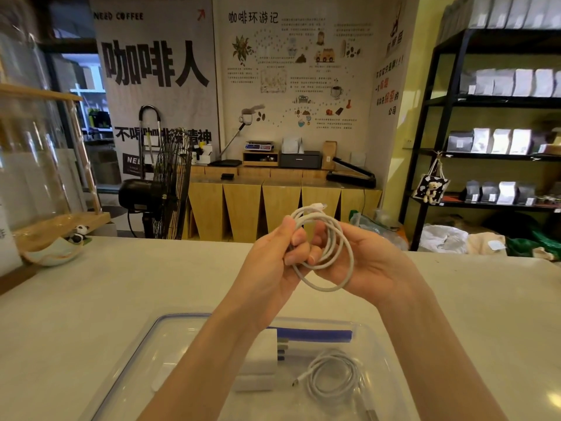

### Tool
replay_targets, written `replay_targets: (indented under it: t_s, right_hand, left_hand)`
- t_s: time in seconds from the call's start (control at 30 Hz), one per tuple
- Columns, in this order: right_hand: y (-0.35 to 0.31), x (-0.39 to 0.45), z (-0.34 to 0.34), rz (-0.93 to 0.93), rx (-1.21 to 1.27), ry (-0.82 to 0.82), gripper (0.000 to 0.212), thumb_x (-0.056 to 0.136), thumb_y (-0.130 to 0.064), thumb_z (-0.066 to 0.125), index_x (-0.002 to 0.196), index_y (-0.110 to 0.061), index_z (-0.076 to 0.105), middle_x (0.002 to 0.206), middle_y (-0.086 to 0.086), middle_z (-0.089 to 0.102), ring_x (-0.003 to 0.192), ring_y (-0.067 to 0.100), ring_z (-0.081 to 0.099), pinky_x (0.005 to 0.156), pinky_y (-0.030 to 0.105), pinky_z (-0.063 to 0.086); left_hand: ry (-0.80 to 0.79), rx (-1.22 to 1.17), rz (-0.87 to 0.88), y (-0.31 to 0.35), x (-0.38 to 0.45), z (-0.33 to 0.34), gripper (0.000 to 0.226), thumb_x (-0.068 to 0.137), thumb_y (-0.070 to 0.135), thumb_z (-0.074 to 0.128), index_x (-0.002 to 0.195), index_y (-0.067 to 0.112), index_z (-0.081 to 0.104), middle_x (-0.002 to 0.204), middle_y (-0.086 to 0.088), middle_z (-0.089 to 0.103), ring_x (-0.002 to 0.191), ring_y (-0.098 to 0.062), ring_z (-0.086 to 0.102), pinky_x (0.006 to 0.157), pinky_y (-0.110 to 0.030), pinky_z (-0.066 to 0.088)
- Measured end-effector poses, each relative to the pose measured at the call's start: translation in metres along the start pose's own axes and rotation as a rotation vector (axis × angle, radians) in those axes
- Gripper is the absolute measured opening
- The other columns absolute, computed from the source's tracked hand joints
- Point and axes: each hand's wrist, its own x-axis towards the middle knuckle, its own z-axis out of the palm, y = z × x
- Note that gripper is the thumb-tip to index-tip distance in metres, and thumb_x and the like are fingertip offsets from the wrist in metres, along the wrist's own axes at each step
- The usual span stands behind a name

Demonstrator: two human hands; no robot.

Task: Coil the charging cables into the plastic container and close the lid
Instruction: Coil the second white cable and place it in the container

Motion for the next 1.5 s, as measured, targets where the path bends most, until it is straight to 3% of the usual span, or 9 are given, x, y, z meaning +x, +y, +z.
replay_targets:
  t_s: [0.27,0.4,0.53,0.77,0.9,1.03,1.2,1.33,1.5]
  right_hand:
    - [0.001,0.006,-0.013,0.034,0.051,-0.024,0.012,0.078,-0.012,0.055,0.076,0.0,0.06,0.056,0.011,0.062,0.044,0.019,0.061,0.048,0.028,0.056]
    - [-0.003,0.008,-0.021,-0.079,0.033,-0.018,0.049,0.047,-0.021,0.084,0.089,-0.004,0.064,0.074,0.009,0.062,0.066,0.019,0.061,0.064,0.03,0.055]
    - [-0.011,0.0,-0.017,-0.408,0.125,0.273,0.034,0.082,-0.006,0.059,0.116,-0.006,0.054,0.088,0.011,0.066,0.068,0.016,0.069,0.057,0.025,0.057]
    - [-0.021,-0.023,-0.015,-0.828,0.097,0.453,0.027,0.087,-0.001,0.053,0.11,-0.013,0.055,0.098,0.008,0.067,0.07,0.009,0.069,0.064,0.022,0.056]
    - [-0.02,-0.025,-0.013,-1.018,-0.253,0.396,0.021,0.084,-0.003,0.057,0.102,-0.012,0.062,0.09,0.002,0.073,0.069,0.011,0.069,0.065,0.023,0.056]
    - [-0.025,-0.037,-0.009,-0.999,-0.704,0.178,0.017,0.072,-0.014,0.065,0.086,-0.023,0.071,0.079,-0.007,0.075,0.073,0.013,0.07,0.071,0.025,0.057]
    - [-0.016,-0.035,0.003,-0.985,-1.397,0.189,0.023,0.077,-0.01,0.065,0.084,-0.032,0.07,0.073,-0.024,0.068,0.078,0.004,0.067,0.075,0.016,0.054]
    - [-0.011,-0.033,0.008,-1.124,-1.662,0.285,0.015,0.079,-0.01,0.066,0.091,-0.015,0.074,0.082,-0.004,0.071,0.077,0.016,0.065,0.073,0.033,0.055]
    - [-0.01,-0.031,0.005,-1.166,-1.748,0.347,0.014,0.078,-0.014,0.067,0.089,-0.017,0.075,0.076,0.005,0.075,0.068,0.023,0.066,0.062,0.04,0.056]
  left_hand:
    - [-0.17,0.148,-0.067,0.009,-0.01,0.009,0.037,0.08,0.04,0.037,0.054,0.018,0.049,0.039,0.007,0.036,0.049,-0.013,0.047,0.067,-0.024,0.048]
    - [-0.104,0.124,-0.045,0.007,-0.011,0.016,0.04,0.085,0.038,0.034,0.055,0.016,0.048,0.041,0.006,0.034,0.049,-0.013,0.045,0.069,-0.025,0.046]
    - [-0.04,0.057,-0.082,0.006,-0.009,0.011,0.039,0.091,0.033,0.032,0.061,0.012,0.047,0.044,0.003,0.034,0.048,-0.013,0.045,0.068,-0.028,0.042]
    - [0.001,-0.062,-0.111,0.007,-0.007,0.009,0.045,0.093,0.031,0.034,0.056,0.013,0.053,0.043,0.001,0.038,0.049,-0.014,0.045,0.074,-0.032,0.045]
    - [0.044,-0.145,-0.089,0.012,-0.006,0.002,0.043,0.094,0.031,0.031,0.061,0.011,0.049,0.043,0.001,0.038,0.051,-0.014,0.045,0.08,-0.035,0.045]
    - [0.113,-0.155,-0.039,0.02,-0.003,-0.01,0.04,0.095,0.032,0.03,0.064,0.012,0.046,0.042,0.003,0.038,0.05,-0.013,0.046,0.082,-0.036,0.047]
    - [0.162,0.05,-0.016,0.014,-0.002,-0.008,0.04,0.095,0.033,0.031,0.066,0.011,0.047,0.044,0.003,0.041,0.052,-0.014,0.047,0.075,-0.033,0.047]
    - [0.179,0.109,-0.039,0.009,-0.003,-0.002,0.041,0.095,0.033,0.031,0.064,0.011,0.048,0.043,0.003,0.041,0.054,-0.015,0.046,0.077,-0.034,0.047]
    - [0.173,0.118,-0.035,0.009,-0.003,0.0,0.04,0.095,0.033,0.032,0.066,0.011,0.049,0.045,0.002,0.043,0.049,-0.012,0.05,0.071,-0.03,0.047]
